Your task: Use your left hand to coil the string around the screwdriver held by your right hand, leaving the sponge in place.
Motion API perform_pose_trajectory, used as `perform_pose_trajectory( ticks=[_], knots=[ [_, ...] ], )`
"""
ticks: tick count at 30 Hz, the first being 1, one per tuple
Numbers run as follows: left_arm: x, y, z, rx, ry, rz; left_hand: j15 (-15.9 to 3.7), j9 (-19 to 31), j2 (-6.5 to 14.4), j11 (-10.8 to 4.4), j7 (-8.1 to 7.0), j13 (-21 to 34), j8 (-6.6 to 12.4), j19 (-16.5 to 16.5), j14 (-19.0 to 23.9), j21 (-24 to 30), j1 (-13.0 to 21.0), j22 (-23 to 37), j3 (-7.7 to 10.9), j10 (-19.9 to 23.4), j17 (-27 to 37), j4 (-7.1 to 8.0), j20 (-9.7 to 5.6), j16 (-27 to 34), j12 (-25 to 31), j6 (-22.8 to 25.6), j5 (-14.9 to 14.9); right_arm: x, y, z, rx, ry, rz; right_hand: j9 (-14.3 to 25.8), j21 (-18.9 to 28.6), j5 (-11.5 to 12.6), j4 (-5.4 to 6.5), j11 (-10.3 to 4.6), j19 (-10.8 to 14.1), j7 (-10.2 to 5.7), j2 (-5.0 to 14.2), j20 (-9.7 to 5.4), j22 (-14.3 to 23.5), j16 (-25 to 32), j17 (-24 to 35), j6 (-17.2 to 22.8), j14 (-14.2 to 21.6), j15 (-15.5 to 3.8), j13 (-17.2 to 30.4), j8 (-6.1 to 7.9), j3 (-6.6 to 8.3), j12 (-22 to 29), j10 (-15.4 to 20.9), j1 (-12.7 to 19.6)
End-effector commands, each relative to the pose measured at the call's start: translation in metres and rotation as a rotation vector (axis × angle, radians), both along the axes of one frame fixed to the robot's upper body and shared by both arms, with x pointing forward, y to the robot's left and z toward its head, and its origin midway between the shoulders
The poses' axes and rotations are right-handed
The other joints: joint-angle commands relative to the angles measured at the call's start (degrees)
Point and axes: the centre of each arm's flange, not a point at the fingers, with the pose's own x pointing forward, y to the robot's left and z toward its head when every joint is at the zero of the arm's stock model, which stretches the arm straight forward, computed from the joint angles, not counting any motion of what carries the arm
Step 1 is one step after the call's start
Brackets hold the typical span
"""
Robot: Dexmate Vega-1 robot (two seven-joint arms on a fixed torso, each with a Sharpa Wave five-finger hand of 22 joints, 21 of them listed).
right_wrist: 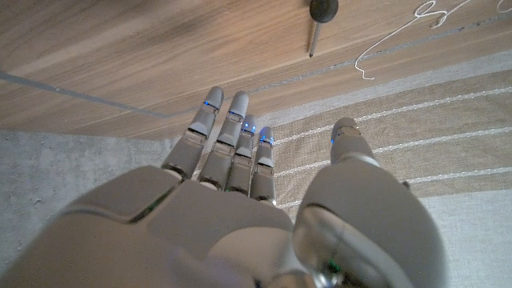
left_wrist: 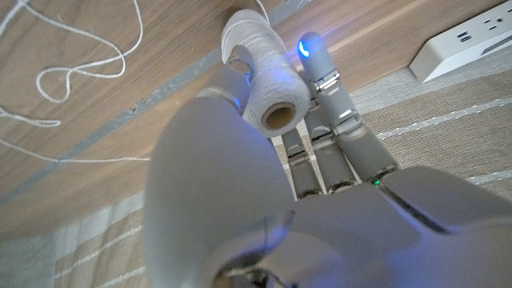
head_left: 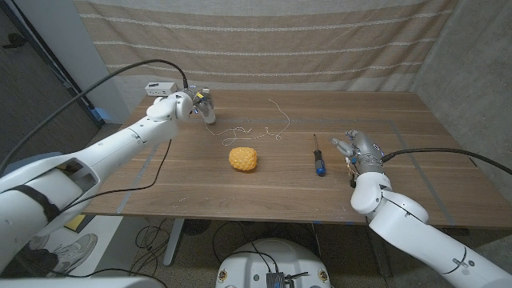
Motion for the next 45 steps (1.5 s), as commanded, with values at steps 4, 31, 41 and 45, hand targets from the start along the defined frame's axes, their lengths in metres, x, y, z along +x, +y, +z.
perform_pose_trajectory(
  ticks=[4,31,41,45],
  knots=[
    [-0.027,0.029,0.003,-0.388,-0.196,-0.323,-13.22,0.12,8.42,0.82,7.39,8.04,0.19,1.03,16.75,1.28,9.38,-0.36,0.63,5.01,-1.84,1.00,-3.80,-1.75,5.73,8.13,-0.02,-0.006,0.000,-0.007,-0.086,0.202,-0.110,0.40,0.39,0.70,-0.16,-0.63,0.21,-0.08,-0.92,-0.09,0.35,1.08,2.00,1.29,-1.28,-0.07,0.74,0.21,-0.95,0.15,-0.05,-0.59],
    [-0.037,0.035,0.002,-0.754,-0.116,-0.662,-13.51,0.73,8.62,0.86,7.42,8.41,-0.03,1.28,18.26,2.32,9.41,-1.12,1.28,5.44,-4.92,1.29,-3.63,-3.94,4.91,7.98,0.00,0.013,0.033,-0.015,-0.201,0.306,0.005,0.63,-1.32,2.42,-0.54,-1.31,-5.28,-1.55,-1.48,0.05,0.71,2.17,7.05,0.09,-9.58,0.52,2.35,-1.12,-2.31,-0.89,-4.60,0.77],
    [-0.046,0.031,0.002,-0.756,-0.095,-0.702,-13.51,0.78,8.64,0.99,7.50,8.64,-0.21,1.33,18.61,2.64,9.50,-1.19,1.25,5.53,-5.37,1.26,-3.76,-4.25,4.71,7.93,-0.04,0.024,0.046,-0.018,-0.277,0.298,-0.014,0.66,-1.21,2.93,-1.02,-1.52,-5.31,-1.68,-1.27,-0.02,0.73,2.27,7.89,-0.52,-11.33,0.38,2.59,-1.33,-2.14,-1.25,-5.88,2.16],
    [-0.049,0.030,0.002,-0.756,-0.092,-0.715,-13.51,0.75,8.66,1.02,7.52,8.59,-0.27,1.30,18.69,2.72,9.51,-1.22,1.23,5.61,-5.48,1.28,-3.80,-4.34,4.58,7.99,-0.05,0.029,0.049,-0.019,-0.312,0.282,-0.032,0.68,-1.24,3.09,-1.11,-1.78,-5.50,-1.76,-1.11,-0.07,0.73,2.36,8.15,-0.72,-11.71,0.23,2.66,-1.38,-2.07,-1.38,-6.35,2.59]
  ],
)
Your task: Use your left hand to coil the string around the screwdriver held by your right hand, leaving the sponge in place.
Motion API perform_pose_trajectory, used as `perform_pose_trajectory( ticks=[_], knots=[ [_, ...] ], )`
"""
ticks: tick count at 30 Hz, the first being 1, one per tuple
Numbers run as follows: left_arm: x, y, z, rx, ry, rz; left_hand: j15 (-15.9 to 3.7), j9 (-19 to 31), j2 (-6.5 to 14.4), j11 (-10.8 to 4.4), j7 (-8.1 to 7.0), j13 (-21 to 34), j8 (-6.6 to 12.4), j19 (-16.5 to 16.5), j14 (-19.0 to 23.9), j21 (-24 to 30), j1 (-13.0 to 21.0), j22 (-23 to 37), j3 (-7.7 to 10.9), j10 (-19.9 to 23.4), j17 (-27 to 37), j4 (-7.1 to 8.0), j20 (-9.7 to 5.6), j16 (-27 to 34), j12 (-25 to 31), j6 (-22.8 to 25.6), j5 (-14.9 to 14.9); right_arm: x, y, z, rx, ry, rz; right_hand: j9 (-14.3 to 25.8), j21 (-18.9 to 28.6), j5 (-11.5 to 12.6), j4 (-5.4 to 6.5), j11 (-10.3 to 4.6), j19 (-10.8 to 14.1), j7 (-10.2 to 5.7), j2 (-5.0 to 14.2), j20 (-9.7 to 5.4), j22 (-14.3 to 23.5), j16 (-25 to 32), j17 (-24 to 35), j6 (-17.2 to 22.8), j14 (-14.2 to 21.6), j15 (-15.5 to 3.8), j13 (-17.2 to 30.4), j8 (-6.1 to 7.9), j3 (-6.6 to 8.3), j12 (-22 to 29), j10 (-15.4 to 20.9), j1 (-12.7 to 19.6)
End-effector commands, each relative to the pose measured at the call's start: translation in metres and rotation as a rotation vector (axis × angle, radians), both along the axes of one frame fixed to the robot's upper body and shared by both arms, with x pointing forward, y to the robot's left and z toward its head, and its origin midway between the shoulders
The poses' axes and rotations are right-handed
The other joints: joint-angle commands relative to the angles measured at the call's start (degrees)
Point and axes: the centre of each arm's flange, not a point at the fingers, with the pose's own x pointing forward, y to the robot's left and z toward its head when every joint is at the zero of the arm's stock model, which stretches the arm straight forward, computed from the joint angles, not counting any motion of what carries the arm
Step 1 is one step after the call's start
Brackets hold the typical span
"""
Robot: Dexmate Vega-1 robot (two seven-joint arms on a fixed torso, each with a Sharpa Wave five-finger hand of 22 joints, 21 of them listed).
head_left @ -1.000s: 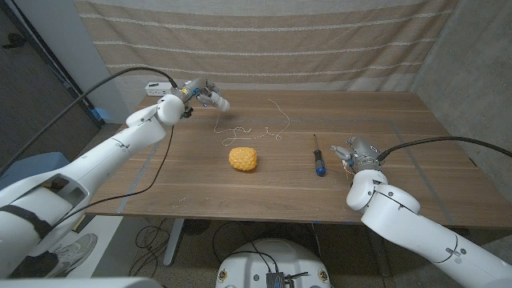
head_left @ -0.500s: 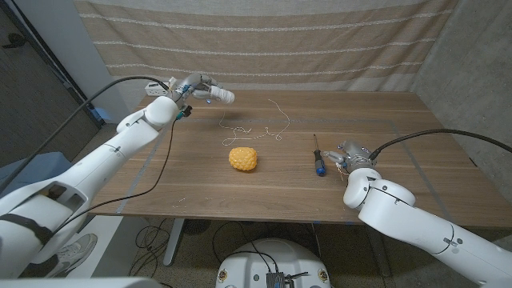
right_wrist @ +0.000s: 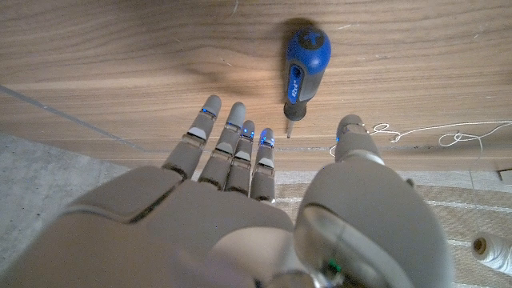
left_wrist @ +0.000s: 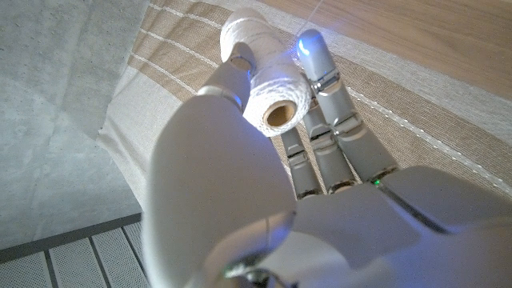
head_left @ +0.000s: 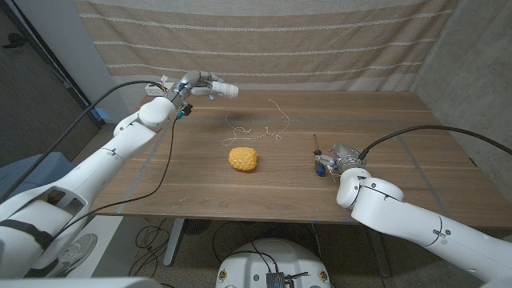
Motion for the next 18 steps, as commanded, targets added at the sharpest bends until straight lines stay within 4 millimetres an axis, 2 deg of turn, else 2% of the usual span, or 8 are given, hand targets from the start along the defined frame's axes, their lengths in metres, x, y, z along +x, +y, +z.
perform_pose_trajectory(
  ticks=[1,6,12,13,18],
  knots=[
    [-0.010,-0.002,0.002,-0.019,-0.005,-0.059,-13.18,0.21,9.36,1.19,7.16,8.64,0.06,0.09,17.15,0.45,8.81,0.10,1.21,4.95,-0.11,1.25,-3.56,-0.44,4.56,7.20,0.38,0.014,0.012,-0.004,-0.095,-0.022,-0.011,0.12,0.09,0.44,-0.56,0.00,-0.31,0.00,0.20,-0.22,0.21,0.30,0.49,-0.27,-0.72,-0.25,0.30,-0.01,0.24,-0.06,-0.55,1.19],
    [-0.014,-0.002,0.002,-0.016,-0.003,-0.075,-13.16,0.38,9.40,1.14,7.06,8.75,-0.02,0.01,17.28,0.60,8.86,0.06,1.14,4.95,-0.24,1.26,-3.60,-0.57,4.36,7.08,0.35,0.020,0.011,-0.006,-0.130,-0.020,-0.021,0.14,0.12,0.68,-0.76,-0.38,-0.37,-0.13,0.47,-0.24,0.20,0.57,0.78,-0.27,-0.75,-0.68,0.39,0.03,0.44,0.01,-0.57,1.97],
    [-0.017,-0.002,0.002,-0.020,-0.004,-0.084,-13.16,0.55,9.40,1.15,7.06,8.96,-0.04,-0.06,17.23,0.73,8.97,0.03,1.10,4.94,-0.27,1.22,-3.58,-0.70,4.24,7.09,0.34,0.025,0.012,-0.010,-0.166,0.001,-0.034,0.16,0.71,1.75,-2.19,-1.23,0.78,-0.92,0.64,-1.20,0.14,1.65,1.48,0.21,0.01,-1.95,0.64,0.29,1.59,0.42,-0.05,6.68],
    [-0.018,-0.002,0.002,-0.020,-0.004,-0.084,-13.16,0.55,9.39,1.12,7.03,8.99,-0.04,-0.07,17.24,0.75,8.98,0.03,1.10,4.91,-0.27,1.22,-3.58,-0.71,4.22,7.13,0.34,0.026,0.011,-0.011,-0.168,0.014,-0.038,0.16,0.78,1.88,-2.26,-1.65,0.91,-1.17,0.51,-1.24,0.13,1.77,1.59,0.35,-0.01,-2.07,0.68,0.34,1.65,0.58,0.28,7.28],
    [-0.020,-0.001,0.001,-0.023,-0.004,-0.087,-13.12,0.68,9.45,1.11,7.00,9.04,-0.11,-0.12,17.24,0.86,9.01,0.01,1.06,5.00,-0.29,1.25,-3.54,-0.80,4.08,7.03,0.32,0.031,0.011,-0.014,-0.187,0.067,-0.075,0.17,0.99,2.24,-2.36,-1.92,1.30,-1.39,0.20,-1.53,0.12,2.17,1.86,0.31,0.21,-2.18,0.78,0.31,1.80,0.68,0.35,8.82]
  ],
)
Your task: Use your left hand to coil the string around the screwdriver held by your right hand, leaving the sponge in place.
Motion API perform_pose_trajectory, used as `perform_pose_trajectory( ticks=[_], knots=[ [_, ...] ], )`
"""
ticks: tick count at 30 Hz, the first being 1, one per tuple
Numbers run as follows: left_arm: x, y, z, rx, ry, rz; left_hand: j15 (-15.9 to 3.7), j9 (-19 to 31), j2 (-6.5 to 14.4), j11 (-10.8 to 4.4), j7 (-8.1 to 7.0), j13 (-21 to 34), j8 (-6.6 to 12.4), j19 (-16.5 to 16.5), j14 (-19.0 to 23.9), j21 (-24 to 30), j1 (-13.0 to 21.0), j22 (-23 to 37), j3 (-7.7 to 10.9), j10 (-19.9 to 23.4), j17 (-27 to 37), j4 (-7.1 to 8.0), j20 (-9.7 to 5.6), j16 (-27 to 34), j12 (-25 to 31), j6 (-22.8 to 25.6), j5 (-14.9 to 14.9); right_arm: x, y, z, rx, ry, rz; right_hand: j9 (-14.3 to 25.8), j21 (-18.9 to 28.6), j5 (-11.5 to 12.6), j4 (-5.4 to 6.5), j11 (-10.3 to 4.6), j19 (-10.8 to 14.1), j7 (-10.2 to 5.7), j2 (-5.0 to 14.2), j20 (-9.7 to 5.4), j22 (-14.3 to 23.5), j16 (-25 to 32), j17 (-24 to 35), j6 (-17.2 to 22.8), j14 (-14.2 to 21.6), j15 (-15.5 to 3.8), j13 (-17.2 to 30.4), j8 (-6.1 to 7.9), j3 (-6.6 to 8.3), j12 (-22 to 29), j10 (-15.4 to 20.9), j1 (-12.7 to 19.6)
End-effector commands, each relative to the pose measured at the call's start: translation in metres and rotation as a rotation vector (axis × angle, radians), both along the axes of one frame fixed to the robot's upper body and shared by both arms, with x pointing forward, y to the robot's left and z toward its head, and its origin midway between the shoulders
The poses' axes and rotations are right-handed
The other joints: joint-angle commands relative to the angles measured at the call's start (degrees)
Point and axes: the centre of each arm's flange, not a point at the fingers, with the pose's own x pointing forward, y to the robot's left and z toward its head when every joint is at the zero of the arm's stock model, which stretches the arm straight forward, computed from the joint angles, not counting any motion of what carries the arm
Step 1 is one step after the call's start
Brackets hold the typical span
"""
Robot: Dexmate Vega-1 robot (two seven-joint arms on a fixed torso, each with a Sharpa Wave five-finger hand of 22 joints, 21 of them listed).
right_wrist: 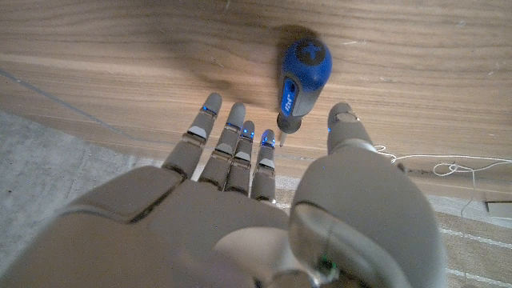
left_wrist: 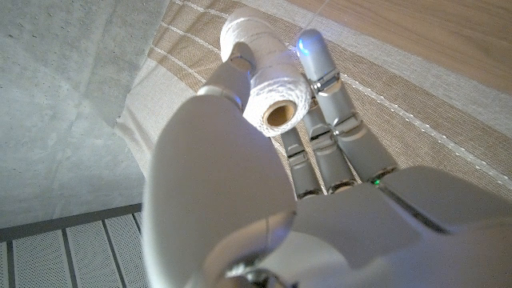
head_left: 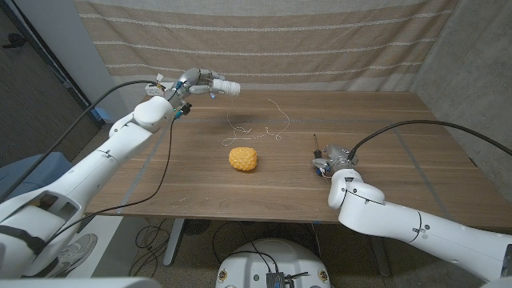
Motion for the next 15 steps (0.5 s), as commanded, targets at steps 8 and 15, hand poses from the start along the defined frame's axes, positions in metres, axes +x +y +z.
perform_pose_trajectory(
  ticks=[8,15],
  knots=[
    [-0.008,0.002,-0.002,-0.004,0.008,-0.017,-12.89,0.27,9.48,1.04,6.73,9.36,0.19,-0.29,17.04,0.56,9.07,-0.03,1.03,4.90,0.05,1.26,-3.58,-0.44,3.92,6.75,0.43,0.007,-0.001,-0.006,-0.091,-0.033,-0.135,0.25,4.17,1.97,0.10,-3.35,7.15,-2.80,5.73,-4.00,0.44,6.98,4.08,5.32,7.45,-6.81,1.19,1.37,4.61,3.55,6.60,16.04],
    [-0.010,0.002,-0.003,0.004,0.009,-0.020,-12.92,0.42,9.51,1.20,6.80,9.49,0.07,-0.45,16.92,0.66,9.06,-0.04,0.99,4.84,0.05,1.30,-3.58,-0.59,3.71,6.60,0.42,-0.001,-0.004,-0.007,-0.073,-0.234,-0.117,0.42,12.97,-2.98,2.32,-5.75,15.94,-2.93,9.52,-7.34,3.26,17.97,11.03,27.55,28.13,-9.67,5.32,5.84,8.10,17.36,32.32,22.31]
  ],
)
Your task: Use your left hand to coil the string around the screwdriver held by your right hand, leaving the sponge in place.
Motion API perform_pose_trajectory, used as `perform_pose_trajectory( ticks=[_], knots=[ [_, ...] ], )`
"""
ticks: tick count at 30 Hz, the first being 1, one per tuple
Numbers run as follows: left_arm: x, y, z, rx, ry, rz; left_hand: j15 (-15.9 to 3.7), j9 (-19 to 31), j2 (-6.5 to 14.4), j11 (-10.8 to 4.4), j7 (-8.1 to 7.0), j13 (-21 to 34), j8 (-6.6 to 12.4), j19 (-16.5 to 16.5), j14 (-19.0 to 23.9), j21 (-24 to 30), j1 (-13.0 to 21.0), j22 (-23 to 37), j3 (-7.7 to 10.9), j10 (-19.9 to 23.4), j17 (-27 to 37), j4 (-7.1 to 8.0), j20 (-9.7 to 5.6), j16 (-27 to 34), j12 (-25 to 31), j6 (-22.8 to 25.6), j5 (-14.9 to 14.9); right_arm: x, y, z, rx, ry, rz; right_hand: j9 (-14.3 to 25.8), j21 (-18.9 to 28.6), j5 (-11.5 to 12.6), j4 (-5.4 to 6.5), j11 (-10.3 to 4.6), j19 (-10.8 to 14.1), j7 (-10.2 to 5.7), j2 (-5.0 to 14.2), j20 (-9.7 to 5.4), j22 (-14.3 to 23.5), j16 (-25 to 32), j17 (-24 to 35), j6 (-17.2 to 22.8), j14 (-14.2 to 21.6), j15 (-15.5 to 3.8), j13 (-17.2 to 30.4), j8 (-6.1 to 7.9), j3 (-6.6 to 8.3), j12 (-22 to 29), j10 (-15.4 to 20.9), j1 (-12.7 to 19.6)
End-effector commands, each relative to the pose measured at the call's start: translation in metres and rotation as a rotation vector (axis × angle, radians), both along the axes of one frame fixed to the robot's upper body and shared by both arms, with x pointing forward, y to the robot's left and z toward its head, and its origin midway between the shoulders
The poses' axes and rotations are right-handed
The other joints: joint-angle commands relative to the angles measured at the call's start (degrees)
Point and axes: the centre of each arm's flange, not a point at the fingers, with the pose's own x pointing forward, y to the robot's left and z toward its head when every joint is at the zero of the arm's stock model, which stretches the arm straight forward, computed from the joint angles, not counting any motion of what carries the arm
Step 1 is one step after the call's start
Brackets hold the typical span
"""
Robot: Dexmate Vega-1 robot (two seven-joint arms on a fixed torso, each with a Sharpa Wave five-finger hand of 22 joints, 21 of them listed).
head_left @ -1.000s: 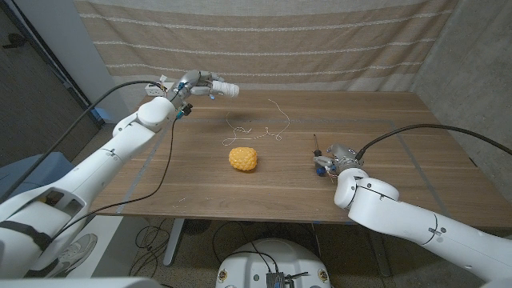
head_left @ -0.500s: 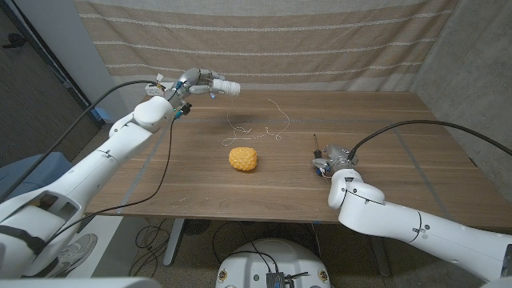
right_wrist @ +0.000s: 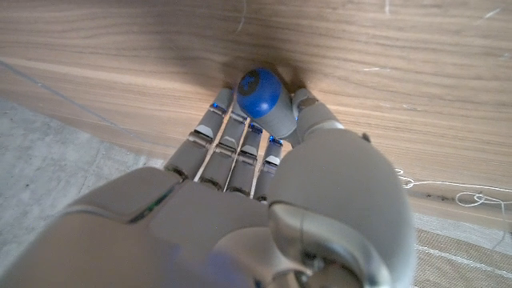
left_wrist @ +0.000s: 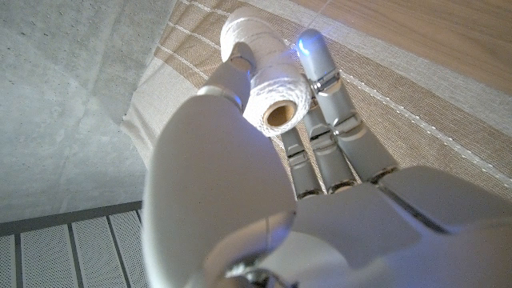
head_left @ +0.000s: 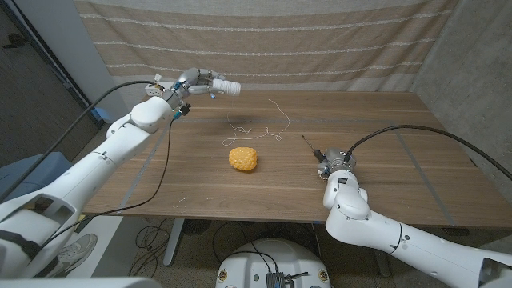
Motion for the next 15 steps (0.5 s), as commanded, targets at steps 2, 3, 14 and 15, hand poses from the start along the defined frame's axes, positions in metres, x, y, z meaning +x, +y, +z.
perform_pose_trajectory(
  ticks=[2,3,14,15],
  knots=[
    [-0.004,0.001,-0.002,0.006,0.006,-0.008,-12.92,0.44,9.46,1.32,6.76,9.48,0.13,-0.50,16.92,0.47,9.13,-0.05,0.98,4.84,0.16,1.30,-3.59,-0.22,3.63,6.56,0.22,-0.017,-0.005,0.009,-0.042,-0.353,-0.032,0.53,7.36,-3.36,1.09,-1.36,5.41,0.89,1.98,-3.15,2.88,6.30,6.76,17.33,12.83,-9.23,4.99,3.68,3.78,10.88,16.60,6.90],
    [-0.005,0.001,-0.002,0.008,0.005,-0.010,-12.92,0.42,9.45,1.27,6.80,9.60,0.11,-0.53,16.89,0.51,9.14,-0.05,0.97,4.81,0.19,1.29,-3.58,-0.25,3.62,6.66,0.22,-0.019,-0.006,0.008,-0.036,-0.393,-0.024,0.49,8.08,-3.47,0.79,-1.53,5.66,0.88,1.78,-3.67,3.25,6.59,7.16,18.33,14.08,-9.48,5.21,3.72,4.02,11.29,16.95,7.54],
    [-0.014,-0.006,0.009,0.050,-0.016,-0.045,-12.87,0.45,9.54,1.17,6.61,9.84,-0.06,-0.77,16.90,0.66,9.07,-0.06,0.92,4.75,0.28,1.38,-3.60,-0.35,3.33,6.74,0.24,-0.033,-0.010,0.003,0.028,-0.729,-0.044,-0.09,13.23,-3.71,0.80,-0.89,5.54,-1.25,-0.99,-8.23,6.60,3.19,6.88,24.65,16.28,-9.50,2.12,3.68,3.35,9.85,18.25,7.44],
    [-0.015,-0.007,0.010,0.059,-0.016,-0.050,-12.86,0.42,9.52,1.01,6.54,9.81,-0.08,-0.80,16.82,0.68,9.08,-0.06,0.92,4.74,0.25,1.36,-3.60,-0.42,3.25,6.82,0.25,-0.033,-0.010,0.003,0.036,-0.756,-0.046,-0.10,13.34,-3.67,0.79,-0.88,5.35,-1.28,-1.09,-8.34,6.73,3.07,6.87,24.63,16.31,-9.49,2.01,3.61,3.29,9.73,18.23,7.43]
  ],
)
